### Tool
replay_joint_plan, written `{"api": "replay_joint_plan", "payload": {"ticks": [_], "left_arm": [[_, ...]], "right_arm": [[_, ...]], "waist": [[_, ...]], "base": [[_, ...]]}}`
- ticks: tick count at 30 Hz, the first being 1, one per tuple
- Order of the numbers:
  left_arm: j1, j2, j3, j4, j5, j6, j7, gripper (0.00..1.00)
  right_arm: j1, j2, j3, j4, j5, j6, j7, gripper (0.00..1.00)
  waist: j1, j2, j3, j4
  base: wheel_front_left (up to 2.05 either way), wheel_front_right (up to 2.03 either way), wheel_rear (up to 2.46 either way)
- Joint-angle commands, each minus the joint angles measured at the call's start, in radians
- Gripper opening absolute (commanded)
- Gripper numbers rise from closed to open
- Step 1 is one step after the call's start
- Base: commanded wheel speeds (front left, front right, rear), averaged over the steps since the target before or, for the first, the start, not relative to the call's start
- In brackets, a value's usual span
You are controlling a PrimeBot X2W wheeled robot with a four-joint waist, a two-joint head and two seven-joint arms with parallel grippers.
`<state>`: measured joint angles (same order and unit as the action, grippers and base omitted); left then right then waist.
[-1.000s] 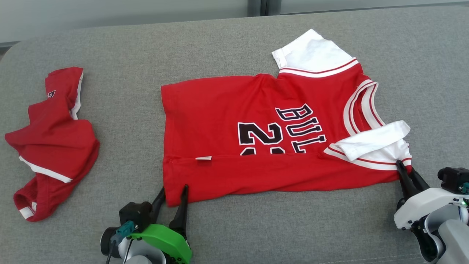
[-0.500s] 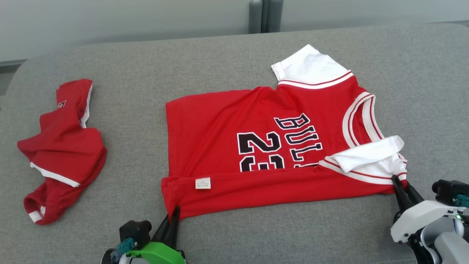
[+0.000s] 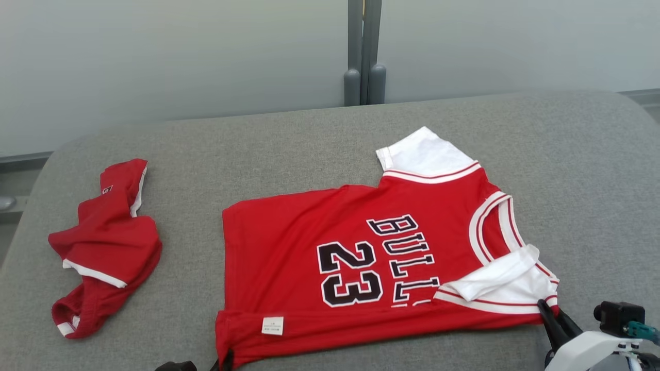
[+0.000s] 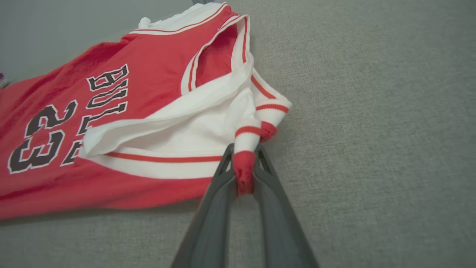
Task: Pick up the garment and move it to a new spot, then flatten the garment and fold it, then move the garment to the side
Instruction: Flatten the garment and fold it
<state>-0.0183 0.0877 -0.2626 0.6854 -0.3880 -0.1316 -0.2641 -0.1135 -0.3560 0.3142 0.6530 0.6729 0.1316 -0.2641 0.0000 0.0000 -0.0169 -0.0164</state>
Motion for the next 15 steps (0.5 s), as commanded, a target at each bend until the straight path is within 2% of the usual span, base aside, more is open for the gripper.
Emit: {"api": "replay_joint_plan", "payload": {"ticks": [1,5,6,7,12,15], "left_arm": [[0.014,0.016,0.004,0.009,-0.010,0.002,0.000,0.00],[0.006,0.017,0.001,0.018,-0.009,0.002,0.000,0.00],[0.000,0.017,0.005,0.017,-0.003,0.002,0.000,0.36],[-0.005,0.016,0.010,0.014,0.004,0.002,0.000,1.00],[-0.017,-0.001,0.042,-0.013,0.059,0.004,0.000,1.00],[-0.007,-0.008,0.066,-0.044,0.098,0.012,0.000,1.00]], "right_arm": [[0.028,-0.011,0.000,-0.002,0.012,-0.002,0.000,0.00],[0.038,-0.014,-0.007,0.002,0.021,-0.002,-0.001,0.00],[0.039,-0.014,-0.014,0.009,0.019,-0.002,-0.001,1.00],[0.037,-0.014,-0.015,0.010,0.005,-0.002,-0.001,1.00],[0.023,-0.008,-0.081,-0.031,-0.067,-0.002,0.000,1.00],[0.040,0.007,-0.113,-0.099,-0.121,-0.002,0.000,1.00]], "waist": [[0.0000,0.0000,-0.017,-0.010],[0.0000,0.0000,-0.011,-0.011],[0.0000,0.0000,-0.007,-0.011],[0.0000,0.0000,-0.002,-0.011],[0.0000,0.0000,0.017,-0.007],[0.0000,0.0000,0.023,-0.001]], "base": [[0.00,0.00,0.00],[0.00,0.00,0.00],[0.00,0.00,0.00],[0.00,0.00,0.00],[0.00,0.00,0.00],[0.00,0.00,0.00]]}}
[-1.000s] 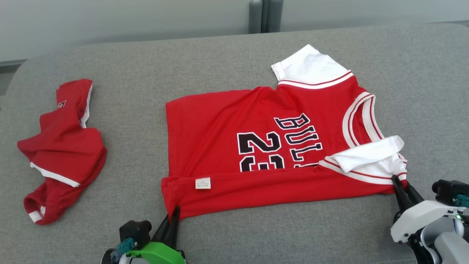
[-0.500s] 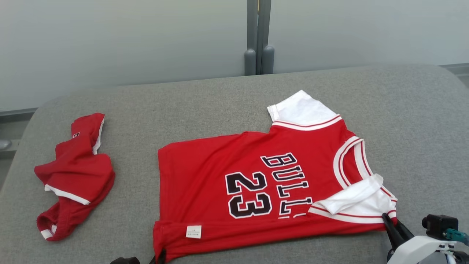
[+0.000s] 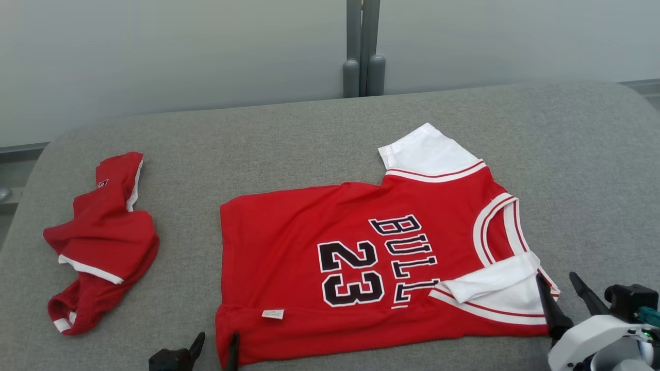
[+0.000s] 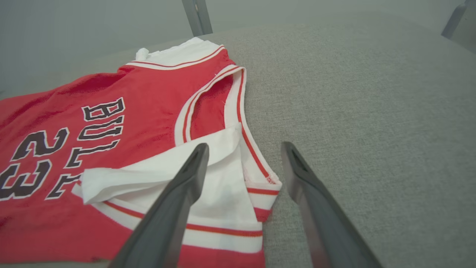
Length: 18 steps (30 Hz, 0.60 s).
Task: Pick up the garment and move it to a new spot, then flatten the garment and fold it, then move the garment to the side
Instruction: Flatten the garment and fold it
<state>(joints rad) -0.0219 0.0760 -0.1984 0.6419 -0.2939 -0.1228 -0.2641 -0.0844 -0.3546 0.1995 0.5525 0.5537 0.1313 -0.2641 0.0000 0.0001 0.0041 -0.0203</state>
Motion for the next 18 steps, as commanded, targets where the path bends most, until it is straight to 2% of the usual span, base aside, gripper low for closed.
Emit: {"api": "replay_joint_plan", "payload": {"ticks": [1,8,13,18], "left_arm": [[0.002,0.001,0.010,-0.009,0.015,0.003,0.000,1.00],[0.022,-0.015,0.041,-0.035,0.061,-0.002,0.000,1.00],[0.032,-0.021,0.043,-0.040,0.071,-0.006,0.000,1.00],[0.033,-0.023,0.040,-0.041,0.071,-0.007,0.000,1.00]], "right_arm": [[0.021,0.013,0.002,-0.022,-0.014,-0.001,0.000,1.00],[0.071,0.028,0.127,-0.156,-0.021,-0.001,0.000,1.00],[0.084,0.013,0.221,-0.159,0.010,-0.001,0.000,1.00],[0.062,0.019,0.265,-0.138,0.019,-0.001,0.000,1.00]], "waist": [[0.0000,-0.0001,0.003,0.005],[0.0000,-0.0001,0.001,0.021],[0.0000,-0.0001,0.002,0.036],[0.0000,-0.0001,0.008,0.054]], "base": [[0.00,0.00,0.00],[0.00,0.00,0.00],[0.00,0.00,0.00],[0.00,0.00,0.00]]}}
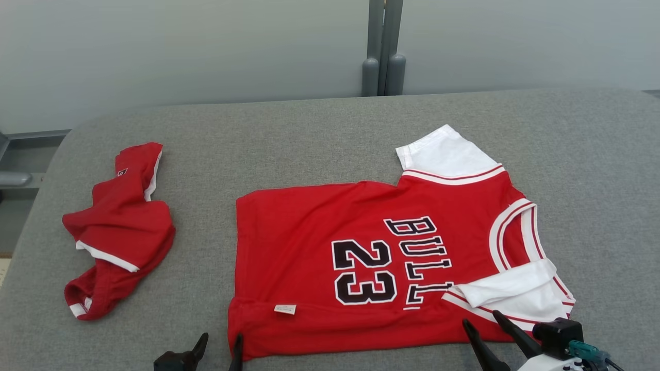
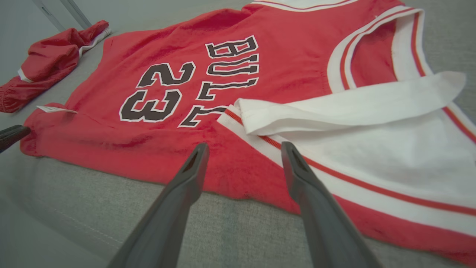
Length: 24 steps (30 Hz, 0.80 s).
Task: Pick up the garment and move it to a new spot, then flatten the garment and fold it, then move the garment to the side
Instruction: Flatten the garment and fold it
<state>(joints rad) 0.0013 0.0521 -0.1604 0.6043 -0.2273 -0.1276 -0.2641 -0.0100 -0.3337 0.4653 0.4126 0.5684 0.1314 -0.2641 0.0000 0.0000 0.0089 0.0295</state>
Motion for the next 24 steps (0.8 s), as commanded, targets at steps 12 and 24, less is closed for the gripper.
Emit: {"api": "replay_joint_plan", "payload": {"ticks": [12,24], "left_arm": [[-0.008,-0.001,-0.018,-0.007,-0.019,-0.003,0.000,1.00],[-0.025,-0.001,-0.037,-0.010,-0.040,-0.004,0.000,1.00]], "right_arm": [[-0.063,0.019,0.002,0.041,-0.018,-0.001,0.000,0.88],[-0.099,0.027,-0.025,0.055,-0.049,-0.001,0.000,0.00]], "waist": [[0.0000,0.0000,0.036,0.026],[0.0000,0.0000,0.057,0.030]], "base": [[0.00,0.00,0.00],[0.00,0.00,0.00]]}}
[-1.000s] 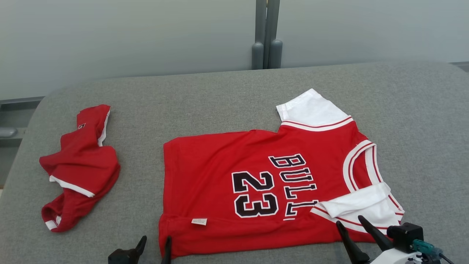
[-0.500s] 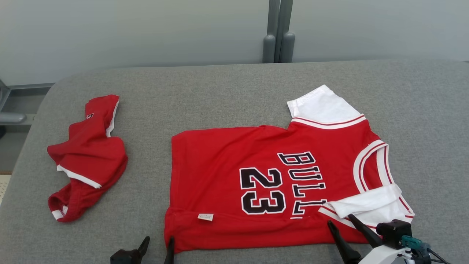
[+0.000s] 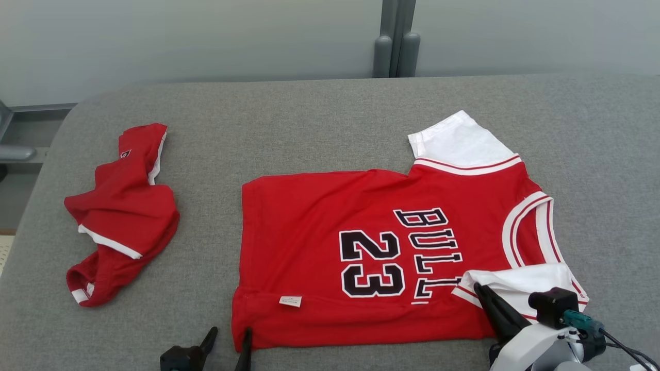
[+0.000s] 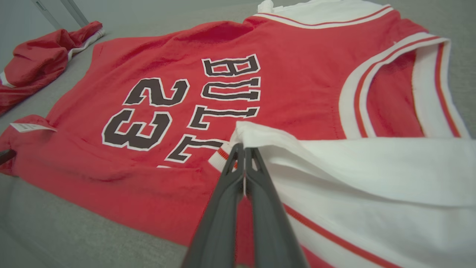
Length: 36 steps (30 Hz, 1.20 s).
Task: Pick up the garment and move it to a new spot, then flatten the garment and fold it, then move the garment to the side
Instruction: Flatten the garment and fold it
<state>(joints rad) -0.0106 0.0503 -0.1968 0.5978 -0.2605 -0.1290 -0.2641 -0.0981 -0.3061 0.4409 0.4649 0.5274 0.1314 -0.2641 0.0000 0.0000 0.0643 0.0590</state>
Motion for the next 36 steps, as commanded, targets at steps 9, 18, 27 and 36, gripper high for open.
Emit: {"api": "replay_joint_plan", "payload": {"ticks": [9,18,27,36], "left_arm": [[-0.033,0.001,-0.021,0.006,-0.017,-0.002,0.000,1.00],[-0.046,0.001,-0.005,-0.019,-0.006,-0.002,0.000,1.00],[-0.182,0.008,0.020,-0.038,0.045,-0.002,0.000,1.00],[-0.427,0.055,-0.002,0.101,0.042,-0.002,0.000,1.00]], "right_arm": [[-0.133,0.004,-0.008,0.059,-0.068,-0.001,0.000,1.00],[-0.166,0.045,-0.109,0.027,-0.146,-0.001,0.000,1.00],[-0.147,0.052,-0.187,-0.013,-0.180,-0.001,0.000,1.00],[-0.193,0.059,-0.174,-0.053,-0.175,-0.001,0.000,1.00]], "waist": [[0.0000,0.0000,0.022,0.013],[0.0000,0.0000,0.029,0.015],[0.0000,0.0000,0.074,-0.028],[0.0000,0.0000,0.165,-0.095]], "base": [[0.00,0.00,0.00],[0.00,0.00,0.00],[0.00,0.00,0.00],[0.00,0.00,0.00]]}}
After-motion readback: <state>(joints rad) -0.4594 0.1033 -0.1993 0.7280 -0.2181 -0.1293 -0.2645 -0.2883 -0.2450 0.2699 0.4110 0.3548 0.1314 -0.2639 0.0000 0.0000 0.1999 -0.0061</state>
